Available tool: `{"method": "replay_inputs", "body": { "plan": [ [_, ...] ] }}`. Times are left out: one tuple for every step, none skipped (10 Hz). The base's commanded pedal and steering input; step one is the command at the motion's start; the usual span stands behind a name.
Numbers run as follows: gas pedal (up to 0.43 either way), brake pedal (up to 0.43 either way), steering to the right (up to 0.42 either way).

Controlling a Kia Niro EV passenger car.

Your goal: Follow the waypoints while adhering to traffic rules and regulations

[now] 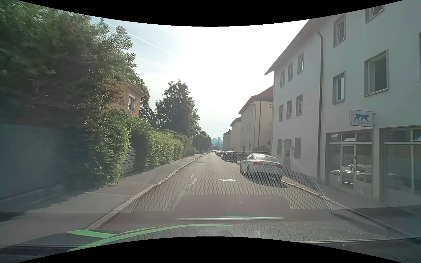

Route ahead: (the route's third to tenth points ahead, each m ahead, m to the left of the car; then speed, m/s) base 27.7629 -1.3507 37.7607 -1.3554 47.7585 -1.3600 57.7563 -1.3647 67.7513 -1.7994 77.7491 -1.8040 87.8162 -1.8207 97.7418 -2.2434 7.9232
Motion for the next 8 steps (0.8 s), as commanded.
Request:
{"method": "replay_inputs", "body": {
  "plan": [
    [0.039,0.0,0.0],
    [0.039,0.0,0.0],
    [0.039,0.0,0.0],
    [0.039,0.0,0.0],
    [0.039,0.0,0.0],
    [0.039,0.0,0.0],
    [0.039,0.0,0.001],
    [0.039,0.0,0.001]
  ]
}}
